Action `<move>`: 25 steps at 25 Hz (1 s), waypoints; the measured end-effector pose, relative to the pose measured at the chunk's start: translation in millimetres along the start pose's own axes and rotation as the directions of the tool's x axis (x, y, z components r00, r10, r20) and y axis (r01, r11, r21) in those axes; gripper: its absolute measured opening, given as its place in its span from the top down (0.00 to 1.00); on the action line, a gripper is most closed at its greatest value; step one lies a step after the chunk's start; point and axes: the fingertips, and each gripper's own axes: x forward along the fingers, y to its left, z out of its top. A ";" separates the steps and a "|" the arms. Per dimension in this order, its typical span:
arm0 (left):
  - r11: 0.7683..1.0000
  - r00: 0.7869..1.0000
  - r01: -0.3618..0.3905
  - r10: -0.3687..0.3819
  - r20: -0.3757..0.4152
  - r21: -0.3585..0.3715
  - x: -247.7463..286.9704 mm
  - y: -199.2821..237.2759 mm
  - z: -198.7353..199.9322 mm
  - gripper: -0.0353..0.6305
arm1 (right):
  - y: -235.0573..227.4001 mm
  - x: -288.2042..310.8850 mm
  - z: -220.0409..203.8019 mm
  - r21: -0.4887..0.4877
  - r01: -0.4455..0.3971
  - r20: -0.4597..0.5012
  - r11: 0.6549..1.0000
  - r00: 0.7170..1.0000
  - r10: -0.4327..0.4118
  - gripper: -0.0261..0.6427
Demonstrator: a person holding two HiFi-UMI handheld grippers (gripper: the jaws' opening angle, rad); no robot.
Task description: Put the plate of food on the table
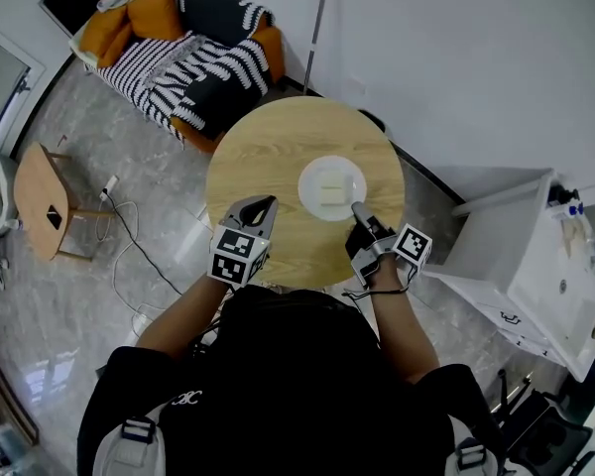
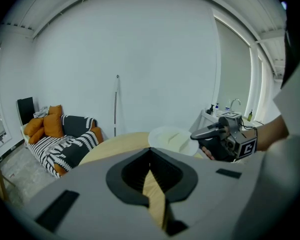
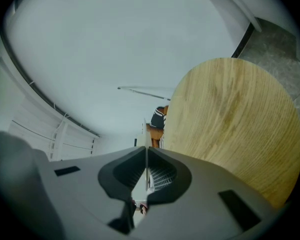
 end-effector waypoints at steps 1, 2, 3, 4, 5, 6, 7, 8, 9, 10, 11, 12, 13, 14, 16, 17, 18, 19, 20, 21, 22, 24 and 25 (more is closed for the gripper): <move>1.000 1.000 0.002 -0.002 -0.004 0.001 -0.1 3.0 -1.3 0.94 | -1.1 4.4 -2.3 -0.009 -0.009 -0.010 1.000 1.000 0.009 0.93; 1.000 1.000 0.003 -0.003 -0.008 0.001 -0.3 5.7 -2.6 0.94 | -3.2 8.3 -4.7 -0.016 -0.015 -0.020 1.000 1.000 0.015 0.93; 1.000 1.000 0.005 -0.005 -0.010 0.001 -0.7 7.9 -3.3 0.94 | -6.6 11.5 -6.9 -0.021 -0.016 -0.028 1.000 0.999 0.016 0.93; 1.000 1.000 0.006 -0.006 -0.010 0.004 -1.3 9.8 -3.3 0.94 | -11.0 13.7 -8.6 -0.024 -0.013 -0.034 1.000 0.999 0.012 0.93; 1.000 1.000 0.007 -0.006 -0.008 0.008 -1.9 11.6 -2.6 0.94 | -16.2 15.5 -9.6 -0.026 -0.007 -0.039 1.000 0.999 0.006 0.93; 1.000 1.000 0.006 -0.006 -0.006 0.013 -2.6 13.8 -1.6 0.94 | -21.6 17.3 -10.0 -0.027 0.000 -0.043 1.000 0.999 -0.001 0.93; 1.000 1.000 0.004 -0.004 -0.003 0.017 -3.5 16.6 -0.8 0.94 | -26.7 19.4 -10.4 -0.028 0.005 -0.047 1.000 0.999 -0.006 0.93; 1.000 1.000 0.002 -0.002 0.000 0.018 -4.7 20.2 -0.4 0.94 | -31.3 22.1 -11.2 -0.030 0.007 -0.051 1.000 0.999 -0.009 0.93; 1.000 1.000 -0.003 0.003 0.004 0.017 -6.1 24.3 -0.6 0.94 | -35.6 25.0 -12.7 -0.033 0.008 -0.057 0.999 0.998 -0.010 0.93; 1.000 1.000 -0.008 0.008 0.007 0.016 -7.4 28.5 -1.4 0.94 | -39.9 27.8 -14.7 -0.037 0.010 -0.064 0.999 0.998 -0.012 0.93; 1.000 1.000 -0.013 0.012 0.007 0.015 -8.3 32.2 -2.6 0.94 | -44.6 30.2 -16.6 -0.040 0.014 -0.071 0.999 0.997 -0.017 0.93; 1.000 1.000 -0.015 0.015 0.006 0.013 -8.7 35.2 -3.8 0.94 | -49.6 32.0 -18.2 -0.043 0.022 -0.078 0.999 0.997 -0.025 0.93; 1.000 1.000 -0.016 0.016 0.005 0.011 -9.1 37.6 -4.5 0.94 | -54.7 33.6 -19.5 -0.045 0.033 -0.084 0.998 0.996 -0.036 0.93; 1.000 1.000 -0.017 0.017 0.004 0.011 -9.6 39.9 -4.9 0.94 | -59.7 35.0 -20.5 -0.048 0.044 -0.088 0.998 0.995 -0.048 0.93; 1.000 1.000 -0.017 0.017 0.004 0.015 -10.9 43.9 -4.6 0.94 | -68.5 38.0 -21.6 -0.055 0.064 -0.093 0.996 0.993 -0.069 0.93; 1.000 1.000 -0.018 0.018 0.004 0.016 -11.6 45.4 -4.7 0.94 | -72.2 39.3 -22.3 -0.053 0.073 -0.093 0.996 0.993 -0.078 0.93; 1.000 1.000 -0.019 0.019 0.002 0.016 -12.4 46.8 -5.2 0.94 | -75.9 40.5 -23.3 -0.048 0.083 -0.094 0.995 0.992 -0.087 0.93; 1.000 1.000 -0.020 0.020 0.001 0.014 -13.3 48.2 -6.1 0.94 | -79.5 41.4 -24.6 -0.041 0.093 -0.095 0.995 0.991 -0.097 0.93; 1.000 1.000 -0.023 0.023 0.000 0.011 -14.4 49.6 -7.2 0.94 | -83.0 42.5 -26.0 -0.039 0.103 -0.097 0.994 0.990 -0.106 0.93; 1.000 1.000 -0.026 0.026 0.001 0.007 -15.7 51.1 -8.0 0.94 | -86.2 44.0 -27.4 -0.041 0.110 -0.101 0.993 0.988 -0.114 0.93; 1.000 1.000 -0.029 0.029 0.002 0.004 -16.9 53.0 -8.4 0.94 | -88.8 46.0 -28.3 -0.045 0.114 -0.106 0.992 0.987 -0.119 0.93; 0.999 0.999 -0.035 0.035 0.004 0.000 -18.6 56.5 -8.5 0.94 | -92.8 50.5 -29.0 -0.050 0.118 -0.114 0.992 0.986 -0.123 0.93; 0.999 0.999 -0.037 0.037 0.003 -0.001 -19.2 57.8 -9.3 0.94 | -95.5 51.8 -29.3 -0.046 0.123 -0.114 0.991 0.985 -0.127 0.93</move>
